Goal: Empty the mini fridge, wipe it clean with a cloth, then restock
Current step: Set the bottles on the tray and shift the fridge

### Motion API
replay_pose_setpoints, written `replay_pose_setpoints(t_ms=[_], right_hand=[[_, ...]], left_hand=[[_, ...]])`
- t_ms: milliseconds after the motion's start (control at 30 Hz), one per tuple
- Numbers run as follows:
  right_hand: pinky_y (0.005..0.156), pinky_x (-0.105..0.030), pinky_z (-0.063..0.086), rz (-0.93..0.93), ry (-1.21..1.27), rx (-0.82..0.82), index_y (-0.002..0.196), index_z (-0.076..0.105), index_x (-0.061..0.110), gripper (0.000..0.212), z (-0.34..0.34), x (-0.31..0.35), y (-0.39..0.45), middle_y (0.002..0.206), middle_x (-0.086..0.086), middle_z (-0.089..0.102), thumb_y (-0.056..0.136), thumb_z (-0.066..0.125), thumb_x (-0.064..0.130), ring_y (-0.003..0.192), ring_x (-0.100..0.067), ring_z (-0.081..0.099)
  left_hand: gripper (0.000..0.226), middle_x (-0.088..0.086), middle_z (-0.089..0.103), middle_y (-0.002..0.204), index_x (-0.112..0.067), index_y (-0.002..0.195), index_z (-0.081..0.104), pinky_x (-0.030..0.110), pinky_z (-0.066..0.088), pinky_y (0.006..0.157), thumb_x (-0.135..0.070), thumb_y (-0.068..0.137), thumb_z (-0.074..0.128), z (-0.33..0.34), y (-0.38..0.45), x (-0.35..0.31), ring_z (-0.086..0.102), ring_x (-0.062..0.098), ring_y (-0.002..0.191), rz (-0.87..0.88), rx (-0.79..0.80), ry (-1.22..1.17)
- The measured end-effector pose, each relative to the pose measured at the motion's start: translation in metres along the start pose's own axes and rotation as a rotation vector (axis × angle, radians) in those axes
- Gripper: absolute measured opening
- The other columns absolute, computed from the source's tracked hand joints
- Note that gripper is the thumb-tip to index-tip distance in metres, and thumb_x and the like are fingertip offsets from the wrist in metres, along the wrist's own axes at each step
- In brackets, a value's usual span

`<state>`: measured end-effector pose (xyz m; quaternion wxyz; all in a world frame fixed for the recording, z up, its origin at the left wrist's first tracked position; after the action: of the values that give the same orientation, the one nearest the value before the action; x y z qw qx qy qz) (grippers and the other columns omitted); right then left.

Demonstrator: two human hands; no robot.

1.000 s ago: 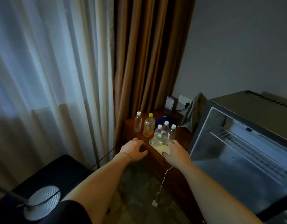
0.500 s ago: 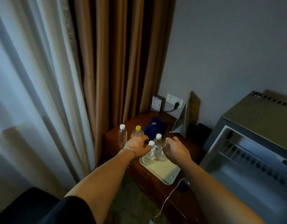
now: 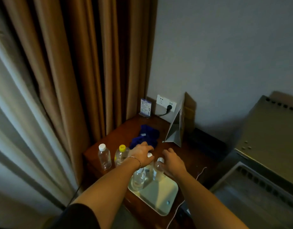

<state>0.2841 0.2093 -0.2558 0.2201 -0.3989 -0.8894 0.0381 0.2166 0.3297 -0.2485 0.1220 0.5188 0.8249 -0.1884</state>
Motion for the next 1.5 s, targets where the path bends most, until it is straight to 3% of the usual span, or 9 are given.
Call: replay_pose_setpoints(t_ms=[167, 333, 433, 600, 767, 1167, 1367, 1500], right_hand=[[0.094, -0.039, 0.049, 0.036, -0.028, 0.077, 0.119, 0.057, 0.02, 0.033, 0.02, -0.005, 0.027, 0.135, -0.002, 0.048, 0.094, 0.064, 0.04, 0.117, -0.026, 0.058], [0.089, -0.036, 0.048, 0.09, -0.005, 0.095, 0.12, 0.059, 0.019, 0.041, 0.038, -0.011, 0.024, 0.123, -0.001, 0.052, 0.094, 0.058, 0.051, 0.113, -0.025, 0.059], [0.089, -0.036, 0.052, 0.125, 0.065, 0.048, 0.115, 0.061, 0.017, 0.031, 0.042, -0.011, 0.024, 0.118, -0.001, 0.055, 0.095, 0.06, 0.04, 0.106, -0.022, 0.061], [0.088, -0.033, 0.05, 0.142, 0.055, -0.011, 0.128, 0.058, 0.014, 0.033, 0.034, -0.002, 0.017, 0.128, -0.004, 0.052, 0.098, 0.057, 0.029, 0.106, -0.024, 0.061], [0.084, -0.035, 0.051, 0.178, 0.026, -0.106, 0.116, 0.06, 0.012, 0.023, 0.01, 0.0, -0.003, 0.12, -0.006, 0.053, 0.097, 0.057, 0.025, 0.101, -0.026, 0.062], [0.084, -0.044, 0.055, 0.367, 0.133, -0.255, 0.106, 0.061, 0.014, 0.016, -0.002, -0.028, -0.106, 0.112, -0.001, 0.047, 0.096, 0.062, 0.027, 0.094, -0.024, 0.058], [0.088, -0.045, 0.055, 0.486, 0.21, -0.281, 0.113, 0.063, 0.012, 0.026, 0.003, -0.051, -0.19, 0.116, -0.007, 0.052, 0.094, 0.063, 0.029, 0.099, -0.027, 0.059], [0.092, -0.043, 0.055, 0.523, 0.232, -0.323, 0.119, 0.061, 0.013, 0.03, 0.002, -0.069, -0.251, 0.121, -0.005, 0.051, 0.092, 0.065, 0.026, 0.104, -0.026, 0.059]], left_hand=[[0.049, 0.001, 0.045, 0.133, -0.032, 0.137, 0.053, 0.042, 0.048, 0.095, -0.044, 0.09, 0.058, 0.015, 0.02, 0.008, 0.05, 0.026, 0.121, 0.003, 0.067, 0.02], [0.036, 0.003, 0.052, 0.124, -0.029, 0.126, 0.062, 0.04, 0.049, 0.092, -0.037, 0.09, 0.058, 0.031, 0.028, 0.013, 0.055, 0.028, 0.113, 0.006, 0.127, -0.012], [0.035, 0.004, 0.055, 0.122, -0.027, 0.122, 0.065, 0.036, 0.049, 0.091, -0.032, 0.088, 0.06, 0.033, 0.031, 0.018, 0.056, 0.027, 0.111, 0.015, 0.101, -0.089], [0.033, 0.006, 0.055, 0.12, -0.023, 0.119, 0.067, 0.029, 0.044, 0.085, -0.027, 0.087, 0.064, 0.019, 0.033, 0.018, 0.056, 0.026, 0.11, 0.051, 0.045, -0.181], [0.031, 0.006, 0.058, 0.117, -0.023, 0.117, 0.069, 0.029, 0.044, 0.087, -0.028, 0.087, 0.065, 0.004, 0.025, -0.005, 0.057, 0.024, 0.109, 0.174, 0.03, -0.194], [0.036, 0.004, 0.057, 0.121, -0.024, 0.124, 0.066, 0.031, 0.044, 0.093, -0.033, 0.089, 0.064, 0.02, -0.028, -0.076, 0.056, 0.024, 0.113, 0.435, 0.109, -0.146], [0.037, 0.003, 0.057, 0.124, -0.024, 0.127, 0.065, 0.03, 0.043, 0.097, -0.033, 0.091, 0.063, 0.041, -0.085, -0.111, 0.054, 0.021, 0.117, 0.526, 0.177, -0.104], [0.034, 0.0, 0.057, 0.117, -0.024, 0.121, 0.067, 0.03, 0.048, 0.094, -0.034, 0.089, 0.066, 0.061, -0.135, -0.147, 0.055, 0.019, 0.109, 0.562, 0.214, -0.107]])
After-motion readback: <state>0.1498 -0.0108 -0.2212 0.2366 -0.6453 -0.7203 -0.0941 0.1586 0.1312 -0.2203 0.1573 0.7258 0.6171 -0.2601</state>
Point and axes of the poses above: each hand's wrist, its own y-axis towards the middle knuckle, its own z-axis out of the palm, x = y × z, the point moved 10 cm from there along y, towards the middle knuckle
